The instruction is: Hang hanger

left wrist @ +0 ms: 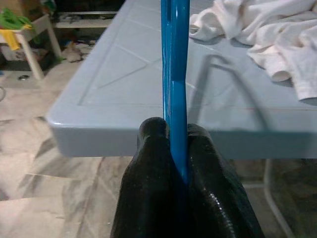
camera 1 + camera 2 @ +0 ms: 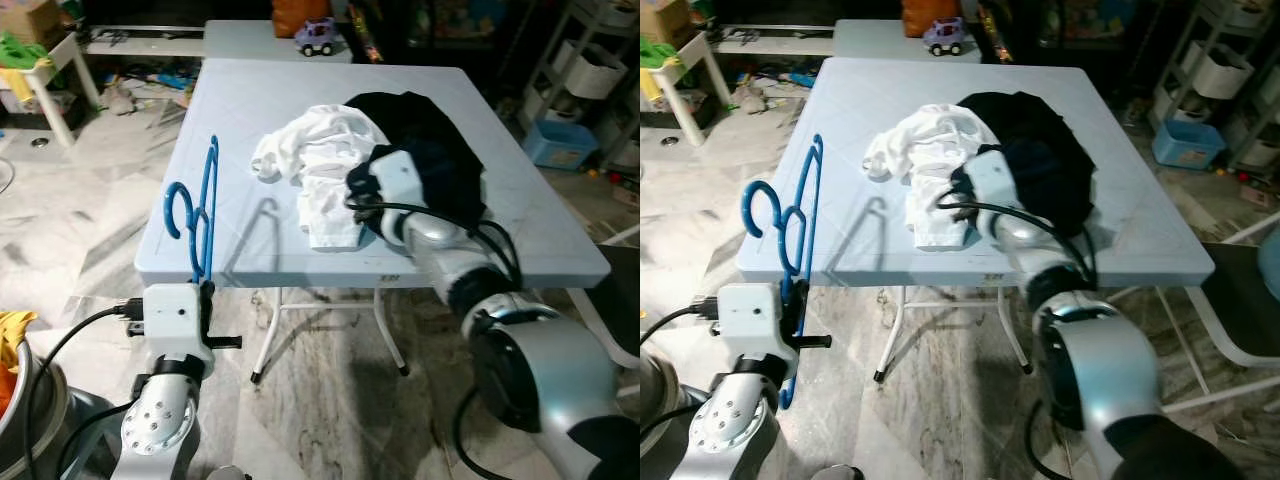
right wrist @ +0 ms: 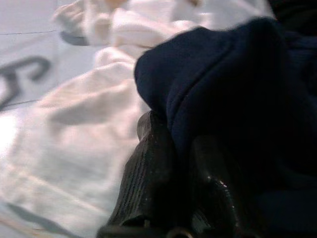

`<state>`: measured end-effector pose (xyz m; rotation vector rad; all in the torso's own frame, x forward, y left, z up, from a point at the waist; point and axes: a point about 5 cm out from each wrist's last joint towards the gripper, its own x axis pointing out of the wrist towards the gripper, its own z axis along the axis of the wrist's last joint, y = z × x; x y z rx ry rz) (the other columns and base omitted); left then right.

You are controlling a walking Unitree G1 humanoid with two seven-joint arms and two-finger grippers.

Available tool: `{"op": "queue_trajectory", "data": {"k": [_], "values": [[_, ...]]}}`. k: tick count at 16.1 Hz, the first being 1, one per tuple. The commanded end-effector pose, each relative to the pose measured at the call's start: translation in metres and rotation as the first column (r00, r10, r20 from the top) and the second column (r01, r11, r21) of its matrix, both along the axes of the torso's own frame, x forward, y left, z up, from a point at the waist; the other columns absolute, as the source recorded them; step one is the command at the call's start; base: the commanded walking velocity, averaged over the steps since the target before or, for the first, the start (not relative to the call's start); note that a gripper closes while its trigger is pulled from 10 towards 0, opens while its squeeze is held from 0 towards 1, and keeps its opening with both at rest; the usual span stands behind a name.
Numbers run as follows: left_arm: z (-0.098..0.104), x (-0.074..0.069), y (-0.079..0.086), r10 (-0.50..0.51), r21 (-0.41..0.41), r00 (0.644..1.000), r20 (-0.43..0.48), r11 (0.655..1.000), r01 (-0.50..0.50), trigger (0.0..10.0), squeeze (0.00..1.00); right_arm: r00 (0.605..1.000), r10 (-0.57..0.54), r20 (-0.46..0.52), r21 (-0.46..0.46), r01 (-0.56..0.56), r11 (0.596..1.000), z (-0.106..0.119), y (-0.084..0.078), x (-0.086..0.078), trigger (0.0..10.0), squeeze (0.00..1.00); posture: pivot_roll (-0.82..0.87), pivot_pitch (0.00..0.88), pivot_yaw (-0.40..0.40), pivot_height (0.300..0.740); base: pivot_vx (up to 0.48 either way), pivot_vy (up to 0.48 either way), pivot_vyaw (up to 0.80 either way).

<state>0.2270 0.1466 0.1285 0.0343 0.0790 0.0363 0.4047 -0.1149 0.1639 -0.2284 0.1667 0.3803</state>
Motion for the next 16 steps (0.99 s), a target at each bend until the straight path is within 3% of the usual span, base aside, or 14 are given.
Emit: {"op": "queue_trajectory", "data": {"k": [1, 2, 3, 5, 6, 7, 12, 16], "values": [[0.003, 0.005, -0.005, -0.026, -0.007, 0.999, 0.028, 1.000, 0.027, 10.0, 0.00, 1.000, -0.016, 0.026, 0.000, 0.016, 1.000, -0.002, -0.008, -0.001, 10.0, 0.00, 0.10, 0.031, -0.046, 0.740, 0.000, 0.000, 0.00], [0.003, 0.006, -0.005, -0.030, -0.007, 0.999, 0.030, 1.000, 0.030, 10.0, 0.00, 1.000, -0.026, 0.015, 0.020, 0.026, 0.999, -0.006, -0.010, -0.003, 10.0, 0.00, 0.09, 0.029, -0.045, 0.740, 0.000, 0.000, 0.00], [0.004, 0.010, -0.007, -0.040, -0.007, 0.998, 0.038, 0.999, 0.041, 10.0, 0.00, 0.999, -0.054, -0.001, 0.088, 0.054, 0.995, -0.016, -0.015, -0.007, 0.0, 0.00, 0.08, 0.018, -0.039, 0.740, 0.000, 0.000, 0.00], [0.004, 0.014, -0.007, -0.045, -0.008, 0.998, 0.045, 0.999, 0.045, 10.0, 0.00, 0.995, -0.098, -0.010, 0.148, 0.098, 0.984, -0.025, -0.019, -0.011, 0.0, 0.00, 0.07, 0.008, -0.037, 0.740, 0.000, 0.000, 0.00], [0.003, 0.015, -0.007, -0.045, -0.010, 0.998, 0.047, 0.999, 0.045, 10.0, 0.00, 0.992, -0.130, 0.000, 0.196, 0.127, 0.972, -0.027, -0.021, -0.013, 3.5, 0.00, 0.06, 0.005, -0.036, 0.740, 0.000, 0.000, 0.00], [0.003, 0.015, -0.007, -0.045, -0.011, 0.998, 0.047, 0.999, 0.045, 10.0, 0.00, 0.989, -0.142, 0.028, 0.210, 0.133, 0.969, -0.026, -0.022, -0.014, 10.0, 0.00, 0.05, 0.002, -0.036, 0.740, 0.000, 0.000, 0.00], [-0.001, 0.013, -0.003, -0.032, -0.012, 0.998, 0.049, 0.999, 0.032, 10.0, 0.00, 0.971, -0.195, 0.141, 0.259, 0.154, 0.954, -0.021, -0.032, -0.019, 10.0, 0.00, 0.04, 0.000, -0.039, 0.740, 0.000, 0.000, 0.00], [-0.004, 0.009, 0.001, -0.011, -0.014, 0.999, 0.044, 1.000, 0.011, 10.0, 0.00, 0.966, -0.203, 0.160, 0.253, 0.158, 0.955, -0.030, -0.041, -0.030, 10.0, 0.00, 0.04, 0.004, -0.039, 0.740, 0.000, 0.000, 0.00]]}}
